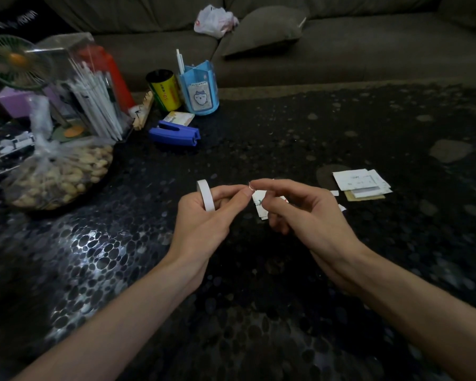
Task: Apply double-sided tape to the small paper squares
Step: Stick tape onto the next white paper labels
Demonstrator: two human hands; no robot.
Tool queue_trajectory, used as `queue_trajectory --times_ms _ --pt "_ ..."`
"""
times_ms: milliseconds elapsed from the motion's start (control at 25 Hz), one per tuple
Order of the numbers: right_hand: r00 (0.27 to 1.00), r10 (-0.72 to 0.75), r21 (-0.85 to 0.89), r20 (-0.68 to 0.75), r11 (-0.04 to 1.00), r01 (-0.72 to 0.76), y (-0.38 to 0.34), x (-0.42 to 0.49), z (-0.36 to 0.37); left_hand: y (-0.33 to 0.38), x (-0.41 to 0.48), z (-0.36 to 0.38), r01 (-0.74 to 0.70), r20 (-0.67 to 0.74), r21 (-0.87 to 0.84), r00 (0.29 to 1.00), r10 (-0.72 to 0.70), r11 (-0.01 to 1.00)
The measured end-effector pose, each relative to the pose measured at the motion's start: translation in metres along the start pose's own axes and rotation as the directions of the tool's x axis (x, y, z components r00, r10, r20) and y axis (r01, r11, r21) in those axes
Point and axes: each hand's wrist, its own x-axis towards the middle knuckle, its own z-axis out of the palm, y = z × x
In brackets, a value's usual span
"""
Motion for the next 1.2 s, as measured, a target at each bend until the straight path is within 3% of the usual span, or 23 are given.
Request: queue_trajectory --times_ms 280,1200 --pt "0.999 0.034 0.023 -0.036 0.999 -0.033 0.0001 0.0004 -0.0002 -0.0021 0.0018 -0.0012 -0.026 -0.050 0.098 0.998 0.031 0.995" --pt "1.000 -0.024 -0.051 -0.008 0.998 0.023 -0.0007 -0.0031 -0.0031 -0.0060 0.0011 0.0038 -0.017 -0.032 0.010 0.999 0.018 1.000"
